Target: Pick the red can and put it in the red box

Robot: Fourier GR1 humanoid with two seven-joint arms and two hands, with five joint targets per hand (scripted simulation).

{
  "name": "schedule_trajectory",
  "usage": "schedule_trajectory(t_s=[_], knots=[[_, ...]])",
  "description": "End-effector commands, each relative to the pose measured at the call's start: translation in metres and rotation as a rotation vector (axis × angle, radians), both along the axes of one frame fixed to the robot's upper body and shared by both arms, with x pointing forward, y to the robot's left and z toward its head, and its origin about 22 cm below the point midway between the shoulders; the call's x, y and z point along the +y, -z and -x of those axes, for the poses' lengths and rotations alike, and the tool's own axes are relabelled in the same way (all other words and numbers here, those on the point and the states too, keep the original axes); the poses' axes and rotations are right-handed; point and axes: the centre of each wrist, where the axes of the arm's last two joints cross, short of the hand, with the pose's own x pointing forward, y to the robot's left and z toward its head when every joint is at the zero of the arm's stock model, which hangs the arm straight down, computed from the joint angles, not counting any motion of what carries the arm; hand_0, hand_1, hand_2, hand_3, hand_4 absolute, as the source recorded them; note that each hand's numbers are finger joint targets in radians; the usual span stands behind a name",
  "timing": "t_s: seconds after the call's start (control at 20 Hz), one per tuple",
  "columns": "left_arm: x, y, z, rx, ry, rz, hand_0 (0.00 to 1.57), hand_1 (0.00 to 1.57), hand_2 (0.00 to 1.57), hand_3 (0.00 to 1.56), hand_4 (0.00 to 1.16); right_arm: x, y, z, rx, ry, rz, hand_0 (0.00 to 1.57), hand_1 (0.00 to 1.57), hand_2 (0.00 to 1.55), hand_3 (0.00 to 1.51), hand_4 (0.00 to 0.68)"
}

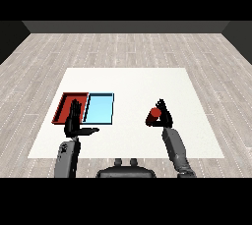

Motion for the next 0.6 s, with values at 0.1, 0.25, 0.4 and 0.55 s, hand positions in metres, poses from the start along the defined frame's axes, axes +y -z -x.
schedule_trajectory(t_s=[0.1, 0.25, 0.4, 0.55], knots=[[0.002, 0.003, 0.012, 0.000, 0.000, 0.004, 0.00, 0.00, 0.00, 0.00, 0.00, -0.005, 0.004, -0.003, 0.016, -0.005, -0.020, 0.00, 0.00, 0.00, 0.00, 0.000], [0.011, 0.007, -0.008, 0.005, -0.022, 0.003, 0.00, 0.00, 0.00, 0.00, 0.00, -0.019, -0.002, 0.000, 0.023, 0.001, -0.013, 0.00, 0.00, 0.00, 0.00, 0.000], [-0.007, -0.006, -0.006, 0.008, 0.006, 0.010, 0.00, 0.00, 0.00, 0.00, 0.00, 0.009, 0.002, -0.012, 0.016, 0.004, 0.003, 0.00, 0.00, 0.00, 0.00, 0.000], [0.005, 0.007, 0.001, 0.014, -0.020, -0.008, 0.00, 0.00, 0.00, 0.00, 0.00, 0.007, -0.001, -0.009, 0.031, 0.011, 0.025, 0.00, 0.00, 0.00, 0.00, 0.000]])
